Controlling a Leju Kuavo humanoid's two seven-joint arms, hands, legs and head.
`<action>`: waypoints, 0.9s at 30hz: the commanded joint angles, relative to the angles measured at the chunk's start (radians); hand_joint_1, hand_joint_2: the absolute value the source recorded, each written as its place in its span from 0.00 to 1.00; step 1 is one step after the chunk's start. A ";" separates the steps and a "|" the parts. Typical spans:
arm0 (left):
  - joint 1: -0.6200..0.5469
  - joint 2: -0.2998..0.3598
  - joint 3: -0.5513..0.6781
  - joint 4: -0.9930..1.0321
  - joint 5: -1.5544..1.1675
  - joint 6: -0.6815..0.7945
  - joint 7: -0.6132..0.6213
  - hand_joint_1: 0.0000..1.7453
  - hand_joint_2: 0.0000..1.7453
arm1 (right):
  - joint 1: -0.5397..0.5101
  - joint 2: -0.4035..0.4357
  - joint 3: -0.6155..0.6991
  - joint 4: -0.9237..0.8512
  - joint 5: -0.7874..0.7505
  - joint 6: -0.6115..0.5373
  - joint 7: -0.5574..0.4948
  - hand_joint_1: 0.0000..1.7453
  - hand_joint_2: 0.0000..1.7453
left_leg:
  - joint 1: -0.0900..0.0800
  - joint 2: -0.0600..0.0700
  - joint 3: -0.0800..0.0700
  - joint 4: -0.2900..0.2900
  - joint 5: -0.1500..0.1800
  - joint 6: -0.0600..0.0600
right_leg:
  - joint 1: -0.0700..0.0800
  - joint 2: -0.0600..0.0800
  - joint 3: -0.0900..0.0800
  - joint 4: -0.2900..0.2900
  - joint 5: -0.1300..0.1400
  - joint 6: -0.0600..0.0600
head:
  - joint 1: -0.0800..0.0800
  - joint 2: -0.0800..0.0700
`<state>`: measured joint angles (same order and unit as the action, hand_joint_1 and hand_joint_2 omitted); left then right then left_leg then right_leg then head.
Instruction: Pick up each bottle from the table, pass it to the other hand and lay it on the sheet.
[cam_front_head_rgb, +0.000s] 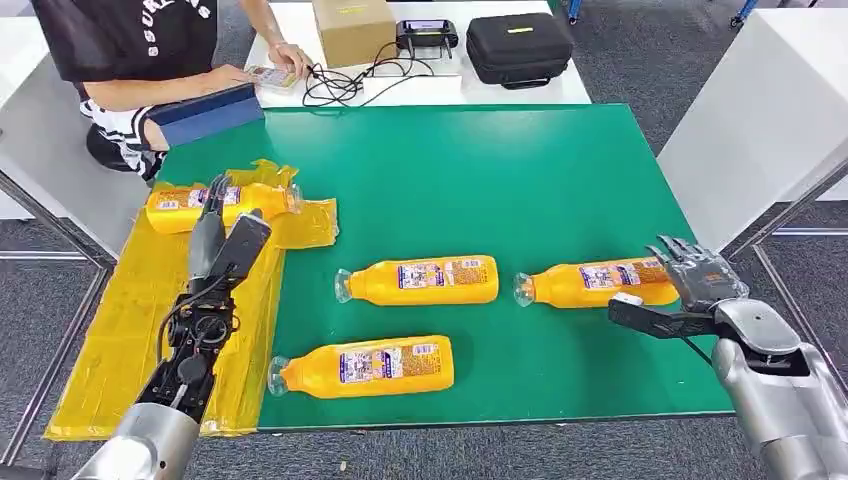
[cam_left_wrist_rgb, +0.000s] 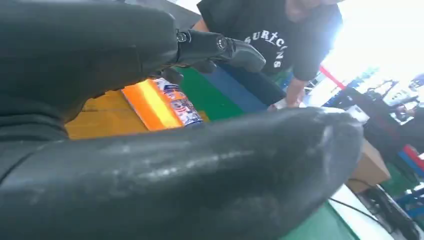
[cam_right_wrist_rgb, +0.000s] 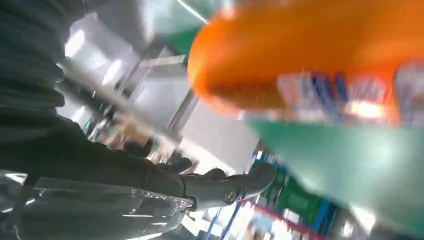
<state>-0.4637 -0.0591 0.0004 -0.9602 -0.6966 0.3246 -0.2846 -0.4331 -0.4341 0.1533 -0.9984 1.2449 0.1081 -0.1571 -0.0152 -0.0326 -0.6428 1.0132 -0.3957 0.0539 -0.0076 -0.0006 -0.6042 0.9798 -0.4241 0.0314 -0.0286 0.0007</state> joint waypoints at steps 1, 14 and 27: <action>-0.019 -0.011 -0.016 -0.032 0.029 -0.020 -0.005 0.00 0.00 | -0.101 0.011 0.072 0.251 -0.058 0.075 -0.041 0.00 1.00 | 0.001 0.004 0.005 0.000 -0.002 -0.003 | 0.001 0.002 0.005 -0.001 -0.001 -0.001 | 0.000 0.000; -0.015 -0.010 -0.018 -0.037 0.025 -0.009 -0.003 0.00 0.00 | -0.112 0.019 0.079 0.263 -0.073 0.087 -0.047 0.00 1.00 | 0.001 0.004 0.008 0.000 -0.003 -0.004 | 0.001 0.001 0.008 -0.002 -0.002 -0.001 | 0.000 0.000; 0.029 -0.010 -0.022 -0.052 0.029 0.012 0.001 0.00 0.00 | -0.241 0.172 0.200 0.525 -0.044 -0.068 -0.009 0.00 1.00 | 0.002 0.007 0.007 -0.001 -0.002 -0.004 | 0.002 0.004 0.006 -0.002 0.000 -0.001 | 0.000 0.000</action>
<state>-0.4348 -0.0717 -0.0118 -1.0410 -0.6718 0.3330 -0.2838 -0.6093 -0.3635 0.2667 -0.6679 1.1849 0.0804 -0.1778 -0.0150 -0.0299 -0.6408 1.0133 -0.3956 0.0539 -0.0072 0.0006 -0.6032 0.9798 -0.4240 0.0313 -0.0286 0.0004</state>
